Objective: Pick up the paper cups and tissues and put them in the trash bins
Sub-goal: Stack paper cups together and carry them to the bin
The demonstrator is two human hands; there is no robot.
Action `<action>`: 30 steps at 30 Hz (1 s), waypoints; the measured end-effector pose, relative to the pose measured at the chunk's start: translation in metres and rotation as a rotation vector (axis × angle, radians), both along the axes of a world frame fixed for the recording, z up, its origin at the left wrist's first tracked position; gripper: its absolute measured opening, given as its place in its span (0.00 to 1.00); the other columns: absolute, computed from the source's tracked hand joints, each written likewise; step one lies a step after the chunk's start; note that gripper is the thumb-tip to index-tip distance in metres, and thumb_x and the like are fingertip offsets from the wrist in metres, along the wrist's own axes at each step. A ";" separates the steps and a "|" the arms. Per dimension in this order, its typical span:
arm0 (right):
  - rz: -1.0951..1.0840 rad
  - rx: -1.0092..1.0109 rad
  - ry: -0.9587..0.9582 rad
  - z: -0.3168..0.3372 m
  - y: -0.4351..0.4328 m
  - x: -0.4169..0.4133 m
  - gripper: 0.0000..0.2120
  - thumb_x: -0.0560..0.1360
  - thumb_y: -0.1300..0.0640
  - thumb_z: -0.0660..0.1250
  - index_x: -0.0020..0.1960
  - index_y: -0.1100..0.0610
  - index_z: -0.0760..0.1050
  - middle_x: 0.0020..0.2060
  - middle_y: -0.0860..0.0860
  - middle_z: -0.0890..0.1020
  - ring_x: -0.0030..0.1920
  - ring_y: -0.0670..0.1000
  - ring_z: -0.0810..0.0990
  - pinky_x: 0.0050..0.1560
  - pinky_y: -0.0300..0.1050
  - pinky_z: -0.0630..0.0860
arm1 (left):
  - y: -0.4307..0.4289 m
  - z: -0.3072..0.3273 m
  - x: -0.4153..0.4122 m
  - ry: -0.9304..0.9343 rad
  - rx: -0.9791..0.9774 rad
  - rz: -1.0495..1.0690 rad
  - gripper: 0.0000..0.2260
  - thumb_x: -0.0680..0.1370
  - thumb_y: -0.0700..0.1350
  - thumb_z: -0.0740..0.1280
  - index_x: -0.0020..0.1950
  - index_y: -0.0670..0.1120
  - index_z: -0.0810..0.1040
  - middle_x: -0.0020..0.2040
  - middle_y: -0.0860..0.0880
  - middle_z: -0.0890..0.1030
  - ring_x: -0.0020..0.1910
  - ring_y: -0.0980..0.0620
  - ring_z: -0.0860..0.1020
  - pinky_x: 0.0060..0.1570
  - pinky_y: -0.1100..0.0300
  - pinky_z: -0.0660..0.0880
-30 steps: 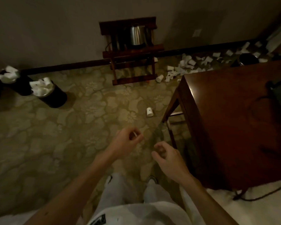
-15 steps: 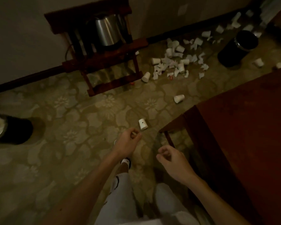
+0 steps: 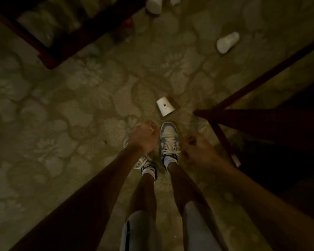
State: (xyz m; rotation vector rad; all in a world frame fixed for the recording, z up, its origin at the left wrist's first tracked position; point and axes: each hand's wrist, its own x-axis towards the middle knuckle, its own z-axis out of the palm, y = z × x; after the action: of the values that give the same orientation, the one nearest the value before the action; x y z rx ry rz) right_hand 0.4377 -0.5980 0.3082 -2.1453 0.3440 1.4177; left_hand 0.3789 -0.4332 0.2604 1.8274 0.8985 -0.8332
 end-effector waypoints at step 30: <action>-0.490 0.053 0.328 -0.235 0.083 0.087 0.11 0.81 0.55 0.60 0.56 0.60 0.78 0.51 0.57 0.83 0.51 0.55 0.83 0.47 0.48 0.80 | 0.023 -0.243 0.061 -0.031 -0.356 0.876 0.11 0.74 0.57 0.72 0.48 0.56 0.72 0.47 0.53 0.79 0.42 0.54 0.81 0.28 0.60 0.79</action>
State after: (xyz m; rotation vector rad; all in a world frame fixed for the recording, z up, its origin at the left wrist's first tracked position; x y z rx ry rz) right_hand 0.5244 -0.5150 0.0728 -1.6263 0.8774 1.4520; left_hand 0.4404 -0.4102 0.0172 0.9722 1.2843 -0.3603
